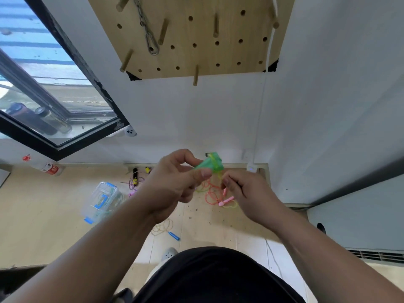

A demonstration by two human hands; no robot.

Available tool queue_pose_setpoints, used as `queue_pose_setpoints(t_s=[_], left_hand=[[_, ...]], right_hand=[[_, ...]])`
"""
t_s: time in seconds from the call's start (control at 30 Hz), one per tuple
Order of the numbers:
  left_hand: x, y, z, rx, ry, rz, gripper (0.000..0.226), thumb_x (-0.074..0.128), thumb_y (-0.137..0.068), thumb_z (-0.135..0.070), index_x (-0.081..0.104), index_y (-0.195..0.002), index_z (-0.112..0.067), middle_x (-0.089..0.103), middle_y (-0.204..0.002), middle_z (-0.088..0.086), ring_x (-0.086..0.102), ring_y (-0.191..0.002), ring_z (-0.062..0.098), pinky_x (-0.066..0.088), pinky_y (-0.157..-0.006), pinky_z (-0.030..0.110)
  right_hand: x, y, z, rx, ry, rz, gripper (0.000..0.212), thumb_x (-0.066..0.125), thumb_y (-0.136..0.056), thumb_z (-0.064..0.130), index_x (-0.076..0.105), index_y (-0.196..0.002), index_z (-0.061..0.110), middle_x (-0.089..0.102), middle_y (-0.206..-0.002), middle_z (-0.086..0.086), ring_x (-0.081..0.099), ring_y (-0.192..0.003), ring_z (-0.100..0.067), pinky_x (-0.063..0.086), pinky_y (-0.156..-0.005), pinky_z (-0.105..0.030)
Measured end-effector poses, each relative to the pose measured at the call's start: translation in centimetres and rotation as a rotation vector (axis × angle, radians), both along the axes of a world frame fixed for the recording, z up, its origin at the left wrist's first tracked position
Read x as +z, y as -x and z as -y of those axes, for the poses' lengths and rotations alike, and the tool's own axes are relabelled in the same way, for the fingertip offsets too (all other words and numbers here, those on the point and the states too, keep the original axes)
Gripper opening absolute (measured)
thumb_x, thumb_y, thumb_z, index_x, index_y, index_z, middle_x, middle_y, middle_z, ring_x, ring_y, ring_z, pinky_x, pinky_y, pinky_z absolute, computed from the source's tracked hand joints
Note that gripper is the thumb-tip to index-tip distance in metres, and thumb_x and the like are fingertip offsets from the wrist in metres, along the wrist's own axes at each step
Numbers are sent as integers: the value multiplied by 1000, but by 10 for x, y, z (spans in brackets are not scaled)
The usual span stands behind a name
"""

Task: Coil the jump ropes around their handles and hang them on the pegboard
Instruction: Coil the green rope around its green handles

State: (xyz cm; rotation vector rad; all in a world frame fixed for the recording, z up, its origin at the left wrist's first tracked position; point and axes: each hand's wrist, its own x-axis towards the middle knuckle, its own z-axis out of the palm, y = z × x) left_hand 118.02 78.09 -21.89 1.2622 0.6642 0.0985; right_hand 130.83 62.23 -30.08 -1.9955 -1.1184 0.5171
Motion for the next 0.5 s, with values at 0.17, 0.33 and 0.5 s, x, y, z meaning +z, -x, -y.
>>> queue_pose_setpoints(t_s=[0.17,0.33,0.5], left_hand=[[-10,6,-4,-348,-389,-168,43,99,-54,-29,62,-74,-21,77,-89,14,70,-65,26,59,-62,37],[-12,-4,0,-545,-847,-402,39,96,-60,-42,65,-81,-27,62,-75,-14,53,-68,2,42,-62,24],[-8,-14,-6,-555,-1002,-451,39,92,-65,-44,60,-81,-29,58,-79,-13,51,-71,3,35,-57,24]], right_hand=[[23,-40,-12,259,240,23,23,58,-100,34,63,-80,24,62,-76,7,58,-74,-10,45,-68,-35],[45,-46,-35,377,307,94,24,66,-95,36,66,-80,18,64,-77,3,58,-75,-17,47,-71,-37],[47,-30,-43,249,293,185,23,62,-96,39,66,-83,20,63,-79,7,57,-78,-15,47,-69,-35]])
